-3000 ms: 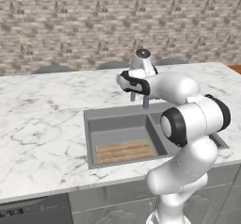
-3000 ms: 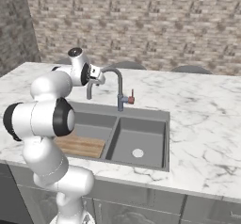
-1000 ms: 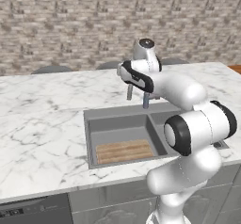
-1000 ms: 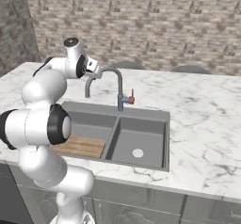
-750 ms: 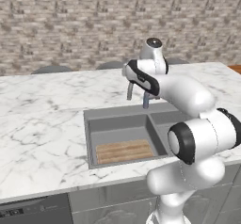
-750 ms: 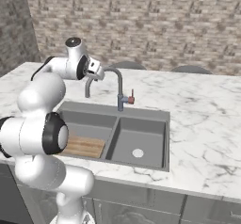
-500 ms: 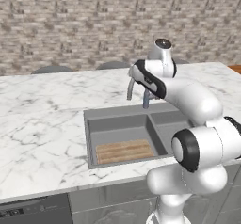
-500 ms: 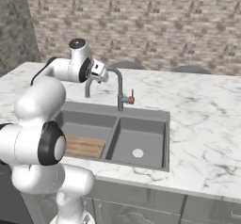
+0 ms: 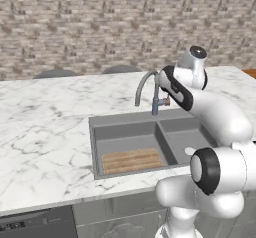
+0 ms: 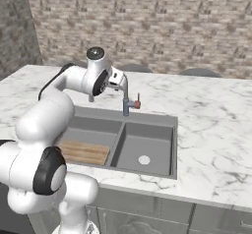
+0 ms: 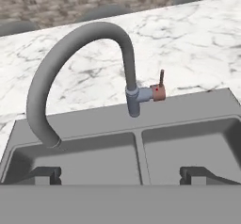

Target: Turn on the sink faucet with hot water and rinse the cutting board for ten seconds, then turn off the faucet. Push the cutting board to reach the water if necessary.

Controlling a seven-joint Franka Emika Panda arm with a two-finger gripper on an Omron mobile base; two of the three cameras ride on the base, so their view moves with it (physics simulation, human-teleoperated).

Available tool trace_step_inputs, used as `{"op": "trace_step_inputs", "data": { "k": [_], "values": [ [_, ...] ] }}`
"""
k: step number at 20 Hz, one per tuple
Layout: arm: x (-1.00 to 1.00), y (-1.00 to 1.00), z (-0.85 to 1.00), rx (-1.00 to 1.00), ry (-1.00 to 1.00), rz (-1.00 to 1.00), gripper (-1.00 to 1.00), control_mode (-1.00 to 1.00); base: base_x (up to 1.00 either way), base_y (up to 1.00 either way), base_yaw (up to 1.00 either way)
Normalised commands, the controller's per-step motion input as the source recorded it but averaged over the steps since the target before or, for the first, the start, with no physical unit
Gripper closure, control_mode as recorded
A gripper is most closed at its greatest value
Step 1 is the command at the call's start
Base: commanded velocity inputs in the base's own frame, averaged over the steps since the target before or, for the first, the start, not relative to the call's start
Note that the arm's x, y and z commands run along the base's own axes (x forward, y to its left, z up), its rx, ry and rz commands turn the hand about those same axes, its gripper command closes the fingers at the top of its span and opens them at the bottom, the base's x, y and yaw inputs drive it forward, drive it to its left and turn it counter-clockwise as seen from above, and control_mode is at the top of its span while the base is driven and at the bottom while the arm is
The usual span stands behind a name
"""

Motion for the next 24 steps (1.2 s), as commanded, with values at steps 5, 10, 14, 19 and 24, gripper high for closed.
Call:
{"op": "trace_step_inputs", "data": {
  "k": [5,10,14,19,24],
  "values": [
    [-0.10,-0.49,-0.01,0.00,-0.20,0.09,-1.00,-1.00,0.00,0.00,0.00],
    [-0.10,-0.31,-0.13,0.00,-0.29,0.08,-1.00,-1.00,0.00,0.00,0.00],
    [0.00,-0.23,-0.20,0.00,-0.28,0.07,-1.00,-1.00,0.00,0.00,0.00],
    [0.00,-0.20,-0.20,0.00,-0.27,0.04,-1.00,-1.00,0.00,0.00,0.00],
    [0.00,-0.24,-0.25,-0.01,-0.15,0.00,-1.00,-1.00,0.00,0.00,0.00]
  ]
}}
